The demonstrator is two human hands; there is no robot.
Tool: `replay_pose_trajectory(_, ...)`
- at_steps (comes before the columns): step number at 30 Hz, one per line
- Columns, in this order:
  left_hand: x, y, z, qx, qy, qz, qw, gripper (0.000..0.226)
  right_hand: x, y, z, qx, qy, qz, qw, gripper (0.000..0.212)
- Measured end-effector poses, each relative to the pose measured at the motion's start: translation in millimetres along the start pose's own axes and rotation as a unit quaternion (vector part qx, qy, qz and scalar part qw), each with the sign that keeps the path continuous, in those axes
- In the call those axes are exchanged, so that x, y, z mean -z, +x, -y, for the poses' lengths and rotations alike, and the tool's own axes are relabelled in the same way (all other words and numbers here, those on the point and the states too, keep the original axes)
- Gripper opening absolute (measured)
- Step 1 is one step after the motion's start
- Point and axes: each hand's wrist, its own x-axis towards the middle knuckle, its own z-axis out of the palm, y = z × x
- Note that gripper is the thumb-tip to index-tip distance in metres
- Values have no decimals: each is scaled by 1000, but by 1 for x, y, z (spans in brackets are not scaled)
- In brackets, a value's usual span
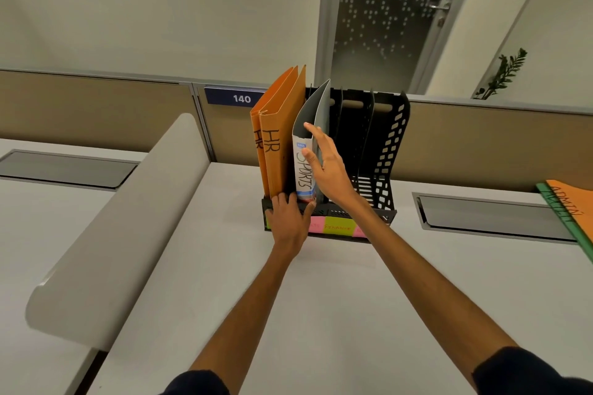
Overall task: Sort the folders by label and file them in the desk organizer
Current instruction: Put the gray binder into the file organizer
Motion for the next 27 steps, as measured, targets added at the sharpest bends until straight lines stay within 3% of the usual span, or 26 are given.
replay_pose_trajectory(12,46,-18,-9,-70,-159,-7,985,56,27,-37,1,-27,-26,28,999,63)
replay_pose_trajectory(27,77,-77,-58,-153,-114,-15,981,52,102,-106,14,-82,-73,-41,993,48)
